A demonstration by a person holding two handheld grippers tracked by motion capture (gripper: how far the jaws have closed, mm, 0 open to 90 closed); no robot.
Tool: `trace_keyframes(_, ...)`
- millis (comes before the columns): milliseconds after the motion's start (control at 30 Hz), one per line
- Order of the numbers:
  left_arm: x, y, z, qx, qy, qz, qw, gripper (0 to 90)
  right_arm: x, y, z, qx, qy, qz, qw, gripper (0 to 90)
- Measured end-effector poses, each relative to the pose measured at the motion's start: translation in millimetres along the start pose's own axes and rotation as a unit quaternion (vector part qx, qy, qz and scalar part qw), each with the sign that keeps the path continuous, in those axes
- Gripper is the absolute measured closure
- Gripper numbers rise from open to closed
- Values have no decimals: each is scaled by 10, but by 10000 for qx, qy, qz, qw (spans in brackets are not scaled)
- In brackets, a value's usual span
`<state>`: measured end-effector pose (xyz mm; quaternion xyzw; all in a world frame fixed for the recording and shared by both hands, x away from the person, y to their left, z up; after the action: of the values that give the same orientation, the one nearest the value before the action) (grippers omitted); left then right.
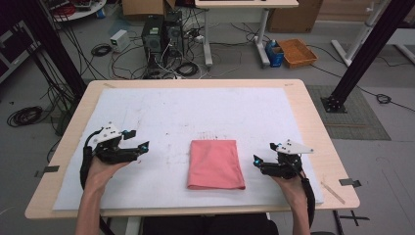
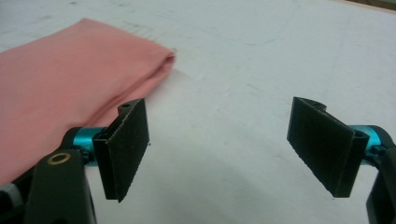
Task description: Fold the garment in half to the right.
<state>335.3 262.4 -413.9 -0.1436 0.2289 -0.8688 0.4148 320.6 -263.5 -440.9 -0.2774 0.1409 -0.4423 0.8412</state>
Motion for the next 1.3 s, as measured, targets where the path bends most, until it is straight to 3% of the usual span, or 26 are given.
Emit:
trace_keyframes(133, -132, -76, -199, 59, -377, 207, 9991, 279, 46, 87, 2, 1, 75, -27, 10000, 207)
trace_keyframes(267, -216, -142, -289, 171, -632, 356, 9972, 279, 23, 157, 31, -7, 42, -5, 10000, 207)
trace_keyframes(633, -146, -89, -253, 30, -384, 196, 9991, 279, -42, 221, 53, -81, -9, 87, 9999, 206)
trace_keyframes(1300, -97, 18, -254, -130, -355, 114, 9992, 279, 6, 183, -7, -86, 61, 74, 9999, 206)
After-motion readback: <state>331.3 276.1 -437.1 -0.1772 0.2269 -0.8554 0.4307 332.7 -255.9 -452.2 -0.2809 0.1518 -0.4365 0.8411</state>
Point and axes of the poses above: each handheld gripper's, and its own axes: y roughly forward along the jaws, z roughly out of its top, x roughly to its right, the point moved 1 cm from there along y, roughly forward along the jaws, and after that the axes turned 6 degrees about -x, right-handed, at the moved point
